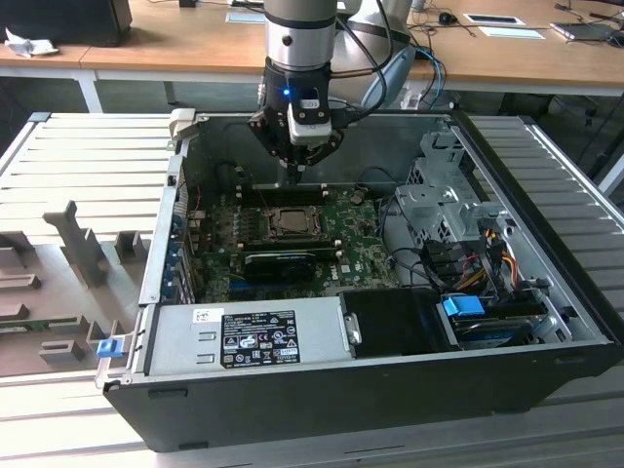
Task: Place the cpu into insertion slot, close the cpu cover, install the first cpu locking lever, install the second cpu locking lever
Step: 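Install the first cpu locking lever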
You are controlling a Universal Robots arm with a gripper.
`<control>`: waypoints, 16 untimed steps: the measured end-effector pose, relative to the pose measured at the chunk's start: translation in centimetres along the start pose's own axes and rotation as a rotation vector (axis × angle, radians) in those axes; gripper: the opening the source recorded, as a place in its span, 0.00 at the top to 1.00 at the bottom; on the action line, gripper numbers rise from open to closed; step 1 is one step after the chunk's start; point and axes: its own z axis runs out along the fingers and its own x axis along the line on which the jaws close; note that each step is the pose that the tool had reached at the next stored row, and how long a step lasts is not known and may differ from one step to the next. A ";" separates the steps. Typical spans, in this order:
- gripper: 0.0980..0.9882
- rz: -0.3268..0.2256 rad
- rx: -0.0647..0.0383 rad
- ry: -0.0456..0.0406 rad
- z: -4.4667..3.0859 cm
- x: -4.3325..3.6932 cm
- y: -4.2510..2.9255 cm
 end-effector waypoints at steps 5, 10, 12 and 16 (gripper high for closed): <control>0.99 -0.084 0.000 0.0026 0.00 0.00 0.00; 0.99 -0.150 0.000 0.0046 0.00 0.00 0.00; 0.99 -0.164 0.000 0.0050 0.00 0.01 -0.01; 0.99 -0.191 0.000 0.0059 0.00 0.01 -0.01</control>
